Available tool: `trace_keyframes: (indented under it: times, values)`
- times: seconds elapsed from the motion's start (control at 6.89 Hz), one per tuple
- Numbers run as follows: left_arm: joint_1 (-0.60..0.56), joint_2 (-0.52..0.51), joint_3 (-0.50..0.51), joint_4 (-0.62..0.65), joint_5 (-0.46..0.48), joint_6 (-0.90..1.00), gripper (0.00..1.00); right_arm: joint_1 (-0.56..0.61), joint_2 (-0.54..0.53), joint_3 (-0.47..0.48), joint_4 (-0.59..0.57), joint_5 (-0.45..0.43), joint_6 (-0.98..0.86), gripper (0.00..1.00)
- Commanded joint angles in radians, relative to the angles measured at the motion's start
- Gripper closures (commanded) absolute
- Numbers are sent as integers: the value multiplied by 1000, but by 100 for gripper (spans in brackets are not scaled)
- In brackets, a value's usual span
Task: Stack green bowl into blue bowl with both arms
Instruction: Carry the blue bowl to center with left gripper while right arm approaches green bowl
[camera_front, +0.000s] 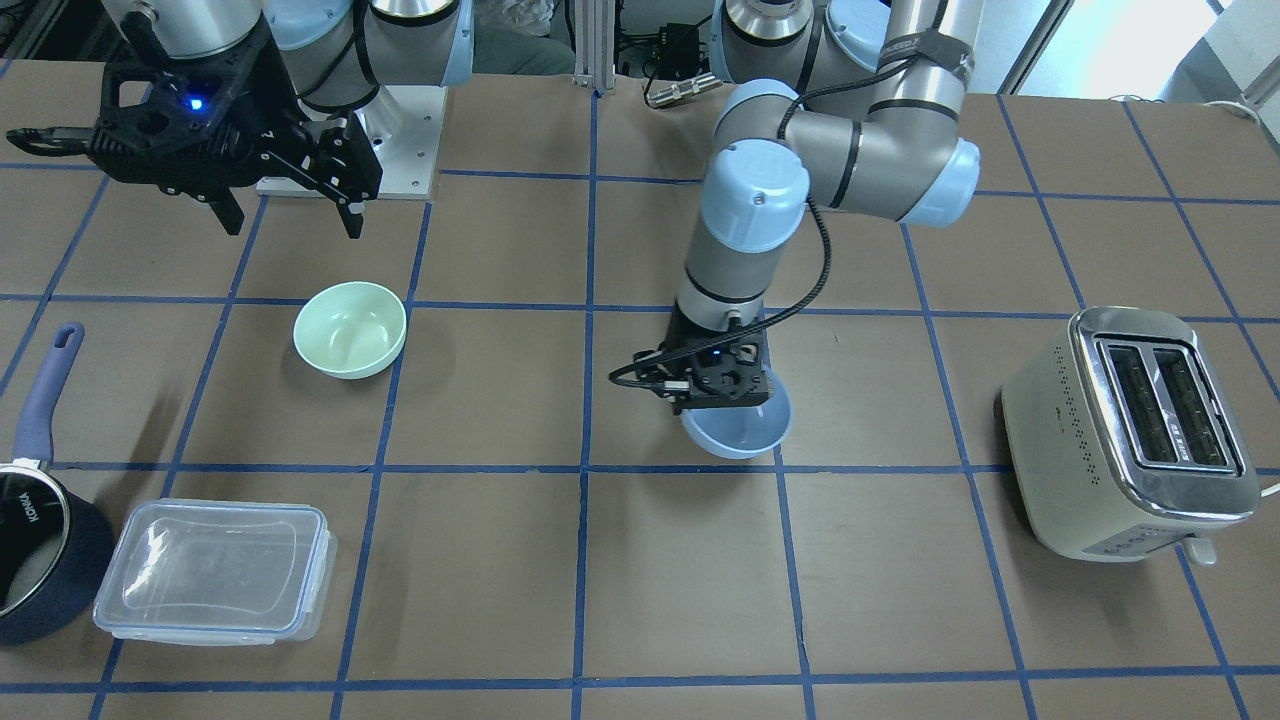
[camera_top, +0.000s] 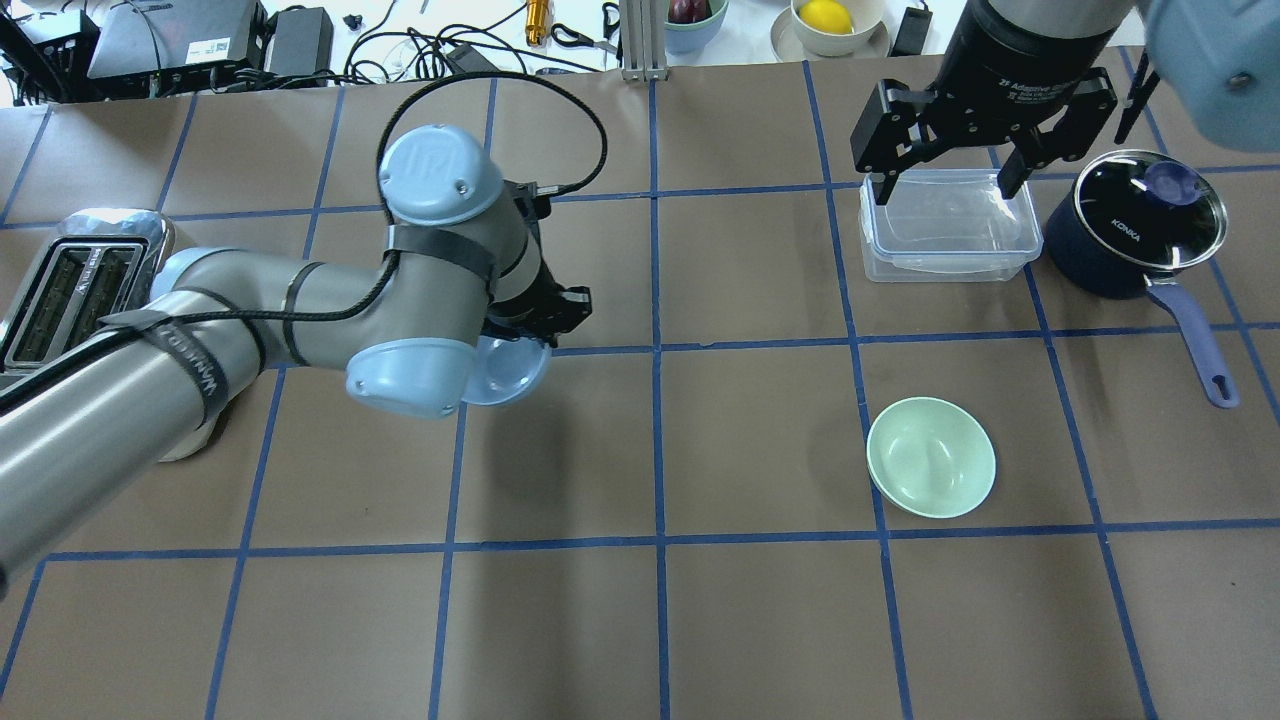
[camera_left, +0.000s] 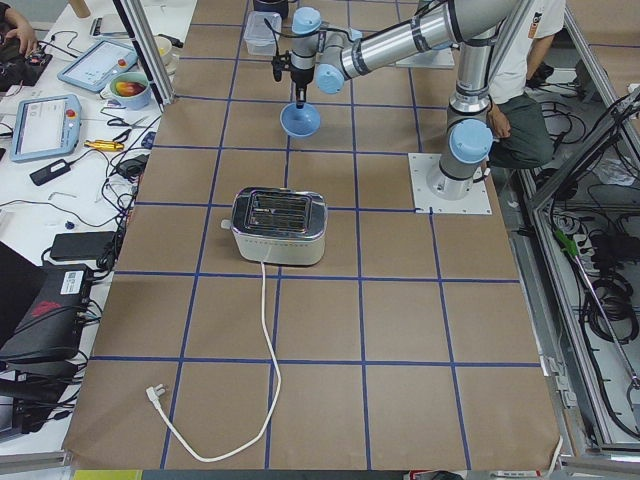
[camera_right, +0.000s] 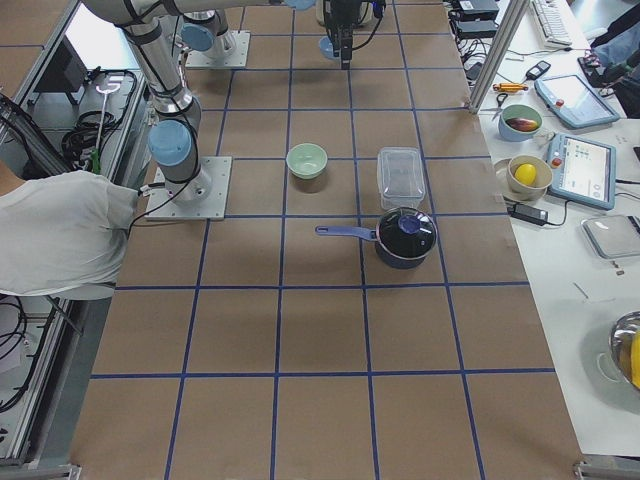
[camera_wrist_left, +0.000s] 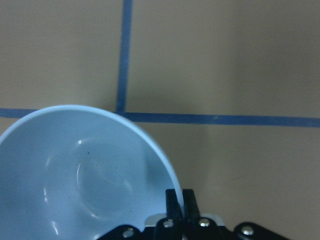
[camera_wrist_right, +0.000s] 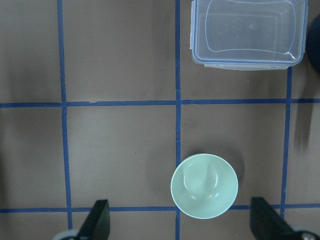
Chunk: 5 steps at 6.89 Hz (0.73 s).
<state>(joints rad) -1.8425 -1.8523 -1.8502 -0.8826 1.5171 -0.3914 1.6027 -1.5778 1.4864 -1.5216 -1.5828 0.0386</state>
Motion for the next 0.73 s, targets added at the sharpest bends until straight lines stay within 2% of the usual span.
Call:
trace_keyframes:
  times: [0.0, 0.15, 0.29, 0.44, 0.58]
  values:
    - [-159, -106, 118, 34, 6, -191, 100, -91, -1, 0, 24, -2, -107, 0]
    - [-162, -149, 118, 63, 8, -192, 100, -171, 1, 18, 44, 6, -214, 0]
    - [-190, -180, 114, 82, 27, -211, 100, -243, 7, 111, 20, 13, -280, 0]
    - [-192, -191, 127, 88, 41, -211, 74, -286, 5, 227, -76, 15, -327, 0]
    - [-192, -167, 167, 85, 55, -193, 1, -297, 7, 355, -189, 9, -328, 0]
